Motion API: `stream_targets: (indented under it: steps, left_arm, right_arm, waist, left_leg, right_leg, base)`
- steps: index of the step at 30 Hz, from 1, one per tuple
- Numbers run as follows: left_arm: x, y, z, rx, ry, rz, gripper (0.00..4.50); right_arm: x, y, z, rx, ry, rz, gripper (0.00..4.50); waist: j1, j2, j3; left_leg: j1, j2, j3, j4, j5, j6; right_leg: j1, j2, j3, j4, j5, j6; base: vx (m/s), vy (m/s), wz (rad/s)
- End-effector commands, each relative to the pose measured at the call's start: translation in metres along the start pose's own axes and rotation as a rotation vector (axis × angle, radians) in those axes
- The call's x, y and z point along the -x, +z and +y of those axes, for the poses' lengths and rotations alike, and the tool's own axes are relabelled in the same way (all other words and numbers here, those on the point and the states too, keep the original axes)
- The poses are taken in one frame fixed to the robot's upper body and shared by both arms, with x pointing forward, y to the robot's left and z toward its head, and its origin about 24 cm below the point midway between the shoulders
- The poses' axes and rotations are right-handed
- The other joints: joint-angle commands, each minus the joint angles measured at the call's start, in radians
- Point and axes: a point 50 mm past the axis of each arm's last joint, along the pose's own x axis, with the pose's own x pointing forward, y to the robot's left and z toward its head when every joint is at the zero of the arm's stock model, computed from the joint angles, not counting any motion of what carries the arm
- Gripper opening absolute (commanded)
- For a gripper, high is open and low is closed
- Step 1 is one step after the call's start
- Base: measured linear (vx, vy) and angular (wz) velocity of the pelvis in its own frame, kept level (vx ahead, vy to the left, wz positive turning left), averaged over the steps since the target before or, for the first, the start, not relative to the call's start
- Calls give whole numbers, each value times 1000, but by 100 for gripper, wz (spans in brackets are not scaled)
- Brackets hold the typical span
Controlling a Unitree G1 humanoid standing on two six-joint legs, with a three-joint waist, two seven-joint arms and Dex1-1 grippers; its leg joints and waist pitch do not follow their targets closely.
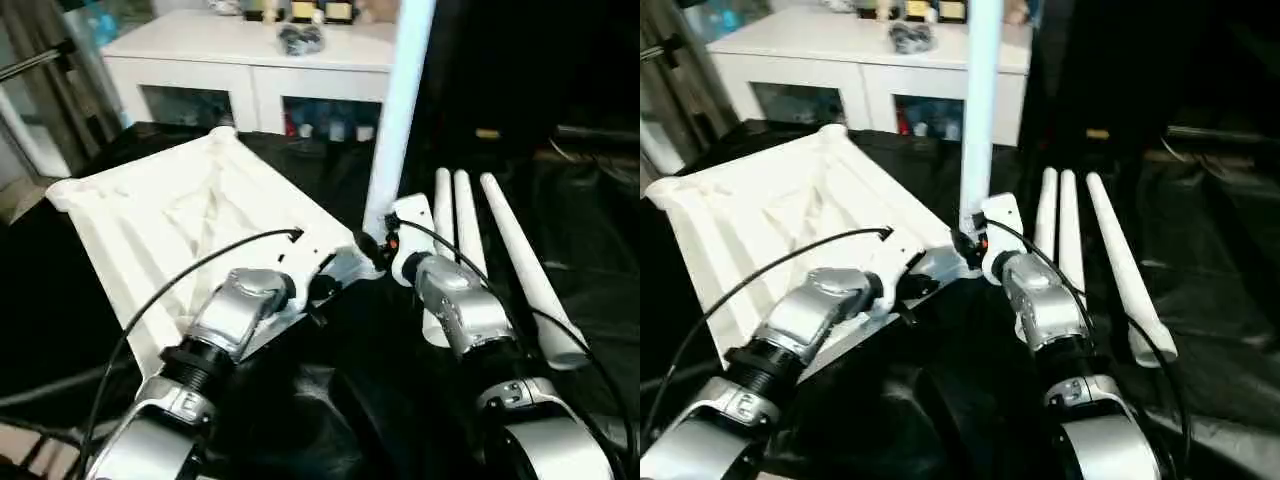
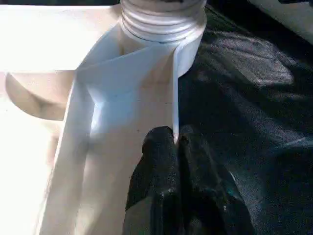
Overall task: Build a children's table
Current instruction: Rotate leg to tighten
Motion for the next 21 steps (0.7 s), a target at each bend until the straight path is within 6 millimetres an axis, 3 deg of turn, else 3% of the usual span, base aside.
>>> stream_targets:
  steps: [1, 5, 7, 9, 12, 13, 14, 15, 17, 19, 21]
  left_arm:
    - [5, 37, -6, -93, -31, -151, 0]
    - [9, 34, -7, -117, -62, -160, 0]
    - [13, 32, -8, -131, -93, -166, 0]
    - [14, 31, -7, -136, -104, -164, 0]
    - [18, 29, -8, -160, -144, -166, 0]
    - [20, 27, -9, -172, -164, -168, 0]
    - [21, 27, -9, -175, -174, -170, 0]
    - [22, 26, -9, -178, -183, -170, 0]
    - [27, 24, -10, -206, -238, -171, 0]
    - [30, 21, -11, -234, -281, -169, 0]
    - [37, 16, -13, -269, -368, -157, 0]
  right_arm:
    - [0, -42, 23, -87, 118, 164, 333]
    - [4, -33, 20, -69, 156, 118, 362]
    - [10, -23, 18, -15, 199, 73, 383]
    - [13, -19, 17, -3, 228, 54, 400]
    - [24, -11, 13, 58, 293, 24, 400]
    - [29, -9, 12, 88, 318, 19, 400]
    - [32, -9, 11, 102, 334, 19, 400]
    - [34, -8, 10, 114, 347, 20, 400]
    - [46, -9, 7, 161, 425, 39, 400]
    - [54, -10, 6, 190, 477, 58, 400]
    - [67, -14, 4, 235, 561, 100, 400]
  waist:
    - [1, -4, -38]
    - [5, -3, -43]
    - [9, -4, -46]
    - [16, -5, -52]
    - [25, -5, -57]
    - [32, -7, -63]
    - [35, -9, -69]
    - [39, -7, -71]
    - [52, -10, -76]
    - [61, -8, -79]
    - [67, -8, -76]
  left_leg:
    - [3, 21, -12, -74, -455, 42]
    - [-10, 30, -10, -79, -390, 47]
    - [-9, 30, -6, -76, -366, 51]
    - [-15, 34, -2, -73, -288, 67]
    - [-15, 32, 3, -65, -234, 75]
    - [-20, 33, 4, -57, -164, 91]
    - [-31, 29, 3, -48, -90, 108]
    - [-32, 29, 4, -45, -61, 119]
    - [-35, 23, 6, -27, 37, 176]
    - [-35, 25, 6, -20, 66, 212]
    - [-33, 28, 5, -21, 50, 220]
  right_leg:
    - [26, -62, 31, -94, -560, -73]
    - [33, -61, 45, -73, -427, -127]
    - [33, -62, 47, -71, -412, -137]
    - [37, -61, 53, -58, -329, -165]
    - [40, -61, 56, -51, -282, -180]
    - [42, -60, 60, -38, -188, -200]
    - [49, -58, 61, -18, -81, -223]
    - [48, -57, 60, -14, -42, -231]
    - [46, -54, 61, 6, 106, -266]
    - [44, -54, 61, 16, 149, -276]
    - [44, -54, 58, 13, 106, -274]
  base:
    - [0, 0, 0]
    - [0, 0, 0]
    - [0, 0, 0]
    - [0, 0, 0]
    - [42, -18, 3]
    - [73, -28, 5]
    - [53, -26, 1]
    - [0, 0, 0]
    - [0, 0, 0]
    - [0, 0, 0]
    - [0, 0, 0]
